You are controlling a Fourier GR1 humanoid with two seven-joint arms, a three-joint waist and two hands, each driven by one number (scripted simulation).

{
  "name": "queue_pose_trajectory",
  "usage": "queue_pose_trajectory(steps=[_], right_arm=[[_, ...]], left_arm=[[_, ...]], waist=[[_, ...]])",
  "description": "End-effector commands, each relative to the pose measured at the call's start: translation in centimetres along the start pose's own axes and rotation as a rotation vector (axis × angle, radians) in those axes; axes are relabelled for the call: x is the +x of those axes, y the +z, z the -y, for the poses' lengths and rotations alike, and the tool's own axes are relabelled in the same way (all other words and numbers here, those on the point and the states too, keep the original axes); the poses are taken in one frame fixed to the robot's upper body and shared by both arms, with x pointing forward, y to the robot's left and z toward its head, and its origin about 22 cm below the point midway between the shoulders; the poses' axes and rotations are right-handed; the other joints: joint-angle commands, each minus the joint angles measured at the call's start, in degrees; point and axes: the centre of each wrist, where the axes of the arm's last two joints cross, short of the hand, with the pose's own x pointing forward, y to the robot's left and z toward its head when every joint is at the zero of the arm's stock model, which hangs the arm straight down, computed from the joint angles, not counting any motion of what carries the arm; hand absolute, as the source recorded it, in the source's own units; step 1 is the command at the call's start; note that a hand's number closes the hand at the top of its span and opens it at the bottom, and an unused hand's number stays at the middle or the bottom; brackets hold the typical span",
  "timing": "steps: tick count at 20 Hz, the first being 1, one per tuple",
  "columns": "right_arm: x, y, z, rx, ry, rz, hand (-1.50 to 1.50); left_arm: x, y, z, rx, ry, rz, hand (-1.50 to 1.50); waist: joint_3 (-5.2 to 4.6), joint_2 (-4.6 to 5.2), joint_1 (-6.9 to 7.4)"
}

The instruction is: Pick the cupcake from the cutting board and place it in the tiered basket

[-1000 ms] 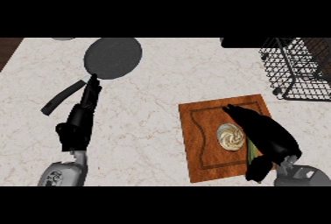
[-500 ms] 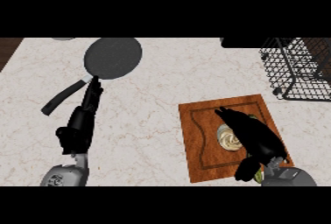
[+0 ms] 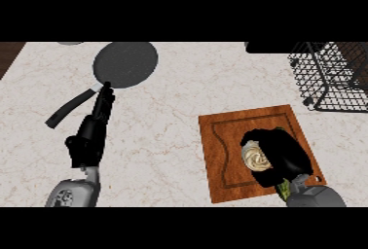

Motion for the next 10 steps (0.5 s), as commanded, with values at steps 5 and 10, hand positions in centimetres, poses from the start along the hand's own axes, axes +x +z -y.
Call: queue_pose_trajectory(steps=[5,10], right_arm=[[-3.8,-0.7,-0.9,0.033,0.229,-0.170,1.50],[-7.6,-1.1,2.3,0.129,0.335,-0.417,1.50]], left_arm=[[0.2,-1.0,-1.0,0.004,-0.007,0.003,0.00],[-0.3,0.1,0.4,-0.017,-0.006,-0.003,0.00]], waist=[[-0.01,0.15,-0.15],[-0.04,0.07,0.04]])
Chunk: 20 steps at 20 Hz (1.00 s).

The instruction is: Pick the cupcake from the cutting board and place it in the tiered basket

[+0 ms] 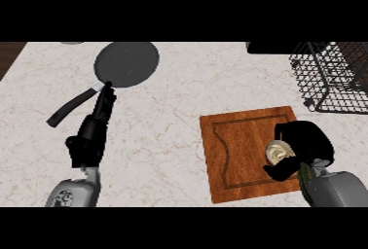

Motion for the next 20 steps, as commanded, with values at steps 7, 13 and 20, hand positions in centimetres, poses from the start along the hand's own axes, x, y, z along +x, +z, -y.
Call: queue_pose_trajectory(steps=[7,13,20], right_arm=[[-1.8,0.5,4.0,-0.099,0.057,-0.237,1.50],[-4.5,4.4,9.6,-0.288,0.015,-0.297,1.50],[-3.9,10.7,19.2,-0.464,-0.058,-0.333,1.50]], left_arm=[[-1.4,1.2,0.6,0.005,0.019,-0.007,0.00],[-3.0,0.7,-1.0,0.020,-0.002,-0.028,0.00],[1.0,0.0,-2.4,-0.004,0.004,-0.001,0.00]], waist=[[0.15,0.01,-0.56],[0.11,-0.06,-1.23],[0.10,-0.33,-0.63]])
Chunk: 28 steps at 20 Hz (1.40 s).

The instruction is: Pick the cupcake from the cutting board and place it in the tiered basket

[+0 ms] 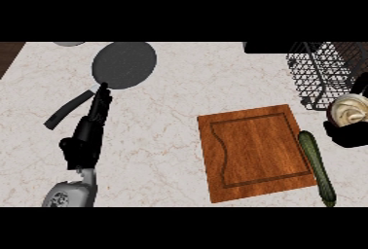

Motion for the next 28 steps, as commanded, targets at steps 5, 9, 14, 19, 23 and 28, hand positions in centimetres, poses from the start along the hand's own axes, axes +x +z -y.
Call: queue_pose_trajectory(steps=[5,9,14,19,23,28], right_arm=[[-3.2,1.1,10.5,-0.089,-0.096,-0.054,1.50],[-5.5,0.4,14.7,-0.094,-0.177,-0.052,1.50],[-2.1,-2.4,13.3,-0.082,-0.427,-0.058,1.50],[-4.2,-5.0,14.8,-0.104,-0.376,-0.066,1.50],[-3.8,-8.2,11.7,-0.130,-0.307,-0.116,1.50],[-6.5,-11.0,11.1,-0.145,-0.264,-0.133,1.50]], left_arm=[[-1.0,-0.8,1.4,-0.010,-0.003,-0.023,0.00],[0.4,-0.4,0.1,-0.021,-0.021,0.007,0.00],[-0.1,0.2,2.3,-0.016,-0.001,0.016,0.00],[-0.8,0.5,1.6,-0.026,0.000,0.009,0.00],[-0.5,-0.6,1.8,-0.030,0.011,0.003,0.00],[-0.9,0.6,1.1,-0.019,0.004,0.001,0.00]], waist=[[0.00,0.29,0.27],[0.00,0.18,0.61],[0.01,0.31,1.11],[0.03,0.40,0.96],[0.04,0.68,1.25],[0.06,0.63,1.49]])
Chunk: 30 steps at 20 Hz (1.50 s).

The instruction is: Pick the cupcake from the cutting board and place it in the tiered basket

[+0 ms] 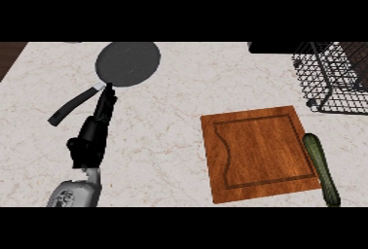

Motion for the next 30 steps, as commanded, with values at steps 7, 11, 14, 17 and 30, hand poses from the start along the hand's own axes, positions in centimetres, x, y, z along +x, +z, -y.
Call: queue_pose_trajectory(steps=[7,11,14,17,30], right_arm=[[-5.3,-4.5,-4.9,-0.016,0.100,-0.018,1.50],[-5.4,-6.0,-4.8,0.022,-0.205,-0.171,-1.50],[-7.5,-6.8,-5.0,0.081,-0.230,-0.142,-1.50],[-6.6,-6.3,-6.5,0.077,-0.320,-0.103,-1.50],[-17.6,-4.4,1.5,-0.220,-0.722,-0.372,-1.50]], left_arm=[[0.3,0.0,-0.1,-0.001,-0.007,-0.013,0.00],[1.0,-0.7,1.1,-0.010,0.017,-0.003,0.00],[0.4,-0.3,1.0,0.005,0.001,0.030,0.00],[0.9,0.0,1.0,0.009,0.013,0.004,0.00],[0.2,-0.2,0.8,0.009,0.006,-0.011,0.00]], waist=[[0.05,0.04,-0.03],[0.11,0.27,0.48],[0.07,0.31,0.60],[0.04,-0.17,-0.38],[0.06,-0.23,-1.54]])
